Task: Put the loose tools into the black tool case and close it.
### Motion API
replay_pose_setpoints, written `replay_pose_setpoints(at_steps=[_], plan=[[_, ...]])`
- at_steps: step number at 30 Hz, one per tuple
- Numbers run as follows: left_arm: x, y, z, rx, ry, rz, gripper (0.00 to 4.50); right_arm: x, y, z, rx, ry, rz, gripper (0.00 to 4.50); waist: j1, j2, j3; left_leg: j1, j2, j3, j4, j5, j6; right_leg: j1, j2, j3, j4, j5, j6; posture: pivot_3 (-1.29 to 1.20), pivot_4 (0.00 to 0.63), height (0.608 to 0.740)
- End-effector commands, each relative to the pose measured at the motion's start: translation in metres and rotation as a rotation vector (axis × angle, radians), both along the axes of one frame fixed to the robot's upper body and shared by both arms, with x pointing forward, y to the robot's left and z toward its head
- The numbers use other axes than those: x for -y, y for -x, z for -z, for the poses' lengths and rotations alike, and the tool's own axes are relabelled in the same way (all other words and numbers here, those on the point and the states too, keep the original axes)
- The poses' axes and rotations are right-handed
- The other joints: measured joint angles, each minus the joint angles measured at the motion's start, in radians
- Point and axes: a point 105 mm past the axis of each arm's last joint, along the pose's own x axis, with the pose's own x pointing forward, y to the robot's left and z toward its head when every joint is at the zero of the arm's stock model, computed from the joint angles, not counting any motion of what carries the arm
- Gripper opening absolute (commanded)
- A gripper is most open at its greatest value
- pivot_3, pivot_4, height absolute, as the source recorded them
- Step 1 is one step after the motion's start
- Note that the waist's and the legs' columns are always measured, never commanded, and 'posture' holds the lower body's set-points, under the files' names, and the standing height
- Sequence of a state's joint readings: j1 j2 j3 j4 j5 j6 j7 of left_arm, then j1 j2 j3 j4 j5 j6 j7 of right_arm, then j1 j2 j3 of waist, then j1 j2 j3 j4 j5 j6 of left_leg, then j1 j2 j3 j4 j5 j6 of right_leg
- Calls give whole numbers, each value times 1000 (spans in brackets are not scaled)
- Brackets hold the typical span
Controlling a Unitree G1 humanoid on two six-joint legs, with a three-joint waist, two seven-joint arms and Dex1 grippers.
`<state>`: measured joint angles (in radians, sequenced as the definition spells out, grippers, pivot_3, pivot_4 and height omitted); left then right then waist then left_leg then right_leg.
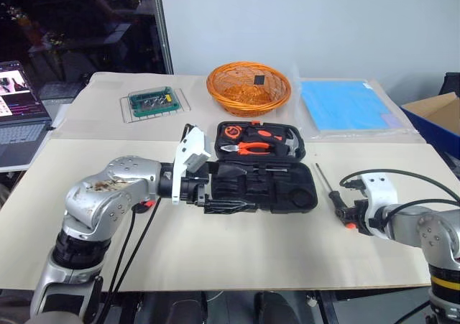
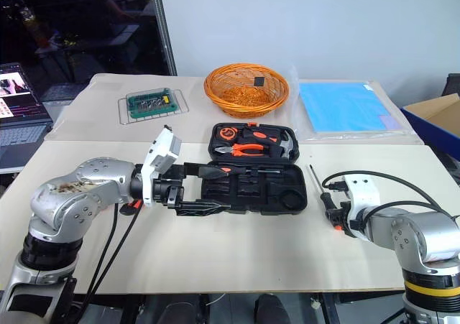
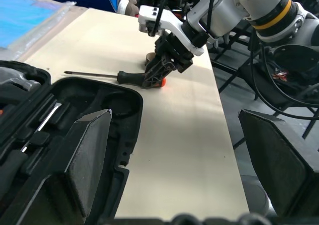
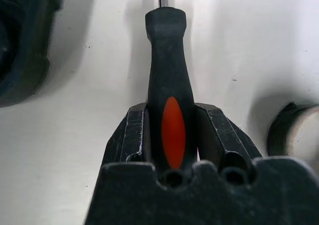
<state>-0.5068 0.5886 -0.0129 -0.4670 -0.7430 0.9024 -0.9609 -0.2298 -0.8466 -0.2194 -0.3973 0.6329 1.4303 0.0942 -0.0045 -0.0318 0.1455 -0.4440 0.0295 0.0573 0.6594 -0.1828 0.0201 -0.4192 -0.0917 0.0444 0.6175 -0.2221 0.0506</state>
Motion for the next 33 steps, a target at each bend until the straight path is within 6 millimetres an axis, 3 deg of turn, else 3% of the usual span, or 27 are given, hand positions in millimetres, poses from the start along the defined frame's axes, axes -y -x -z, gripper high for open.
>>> replay_pose_setpoints(at_steps=[1,2,4,6,9,12,18,24,33], plan=[[-12,10,-8,31,50,6,4331,-20,-20,-74,297,66,-200,973,-5,-1,1,-1,0,0,0,0,0,-1,1,0,0,2,2,0,150,740],[-16,10,-5,18,31,5,4331,-26,-22,-82,324,57,-242,973,-16,-2,1,-1,1,0,0,0,0,-2,2,0,0,3,3,0,150,740],[-27,19,-2,-16,29,2,4331,-59,-33,-98,373,107,-472,973,-26,-1,1,0,4,0,0,0,0,-2,4,0,0,3,4,0,150,740],[-36,23,0,-26,29,-30,4331,-89,-39,-100,369,131,-682,973,-40,-1,2,2,5,0,0,0,0,-2,5,0,1,1,5,0,150,740],[-45,26,2,-31,25,-84,4331,-106,-51,-89,336,248,-914,972,-34,-3,3,3,6,0,-1,0,0,-2,6,-1,2,-3,-1,0,150,740],[-53,31,3,-25,22,-145,4331,-110,-64,-69,243,366,-1108,972,-26,-4,5,3,4,1,0,0,0,-2,3,-1,1,-3,-1,0,150,740],[-61,37,4,-8,9,-212,4331,-101,-76,-41,116,490,-1249,972,-7,-6,6,0,2,4,0,0,0,-3,0,-1,-1,2,-4,0,150,740],[-61,43,3,2,1,-245,4331,-96,-89,-23,58,588,-1305,972,-9,-6,7,3,3,4,0,0,-1,-2,1,-2,2,2,-5,0,150,740],[-61,42,2,10,-5,-256,4331,-100,-106,-15,7,535,-1269,972,-8,-6,7,5,3,4,1,1,-3,-2,1,-2,8,0,-7,0,150,740]])
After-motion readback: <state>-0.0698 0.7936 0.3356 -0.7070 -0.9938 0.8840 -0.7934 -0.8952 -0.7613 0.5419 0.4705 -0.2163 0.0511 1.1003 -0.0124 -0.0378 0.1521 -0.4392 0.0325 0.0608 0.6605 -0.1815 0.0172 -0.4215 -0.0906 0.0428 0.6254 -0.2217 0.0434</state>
